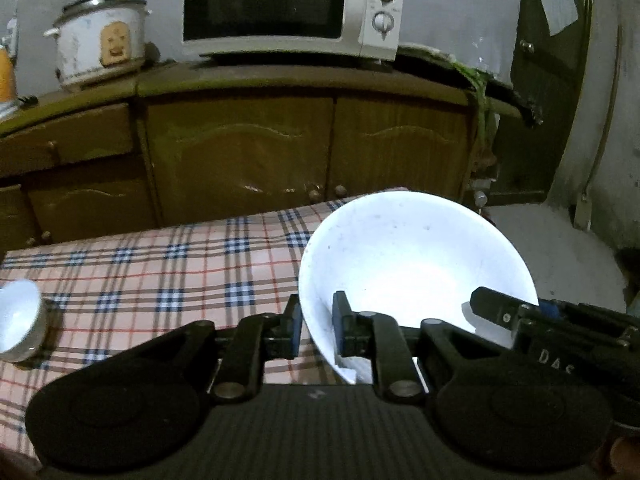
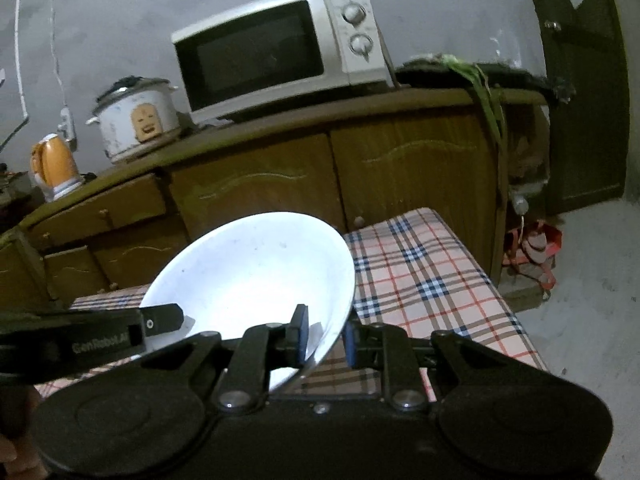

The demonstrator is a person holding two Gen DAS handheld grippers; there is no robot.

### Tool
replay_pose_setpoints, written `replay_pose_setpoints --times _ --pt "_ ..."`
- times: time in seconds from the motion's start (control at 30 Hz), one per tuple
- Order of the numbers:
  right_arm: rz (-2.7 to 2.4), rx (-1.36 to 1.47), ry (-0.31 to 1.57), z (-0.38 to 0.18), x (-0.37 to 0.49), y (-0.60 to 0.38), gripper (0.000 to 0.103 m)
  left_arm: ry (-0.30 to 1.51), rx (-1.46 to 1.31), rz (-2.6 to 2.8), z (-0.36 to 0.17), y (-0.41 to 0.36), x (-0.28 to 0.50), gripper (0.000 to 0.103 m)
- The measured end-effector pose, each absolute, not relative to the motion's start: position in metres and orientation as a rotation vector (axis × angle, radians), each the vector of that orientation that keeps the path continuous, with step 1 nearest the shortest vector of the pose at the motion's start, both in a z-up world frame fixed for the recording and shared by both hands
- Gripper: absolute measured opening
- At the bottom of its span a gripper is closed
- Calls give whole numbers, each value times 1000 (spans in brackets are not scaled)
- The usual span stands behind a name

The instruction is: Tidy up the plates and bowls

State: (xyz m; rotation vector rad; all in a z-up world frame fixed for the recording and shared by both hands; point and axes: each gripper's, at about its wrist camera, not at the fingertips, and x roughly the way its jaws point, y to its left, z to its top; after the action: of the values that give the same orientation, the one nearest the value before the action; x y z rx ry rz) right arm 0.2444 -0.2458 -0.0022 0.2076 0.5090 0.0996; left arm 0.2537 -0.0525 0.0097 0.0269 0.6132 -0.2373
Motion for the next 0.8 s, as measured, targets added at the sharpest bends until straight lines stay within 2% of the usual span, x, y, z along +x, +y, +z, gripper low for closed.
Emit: replay_pose_setpoints --times 0.4,0.8 --pt "120 178 459 30 183 -225 24 549 35 -207 31 -40 195 17" --pt "138 167 448 31 142 -207 24 542 37 -189 27 -23 158 18"
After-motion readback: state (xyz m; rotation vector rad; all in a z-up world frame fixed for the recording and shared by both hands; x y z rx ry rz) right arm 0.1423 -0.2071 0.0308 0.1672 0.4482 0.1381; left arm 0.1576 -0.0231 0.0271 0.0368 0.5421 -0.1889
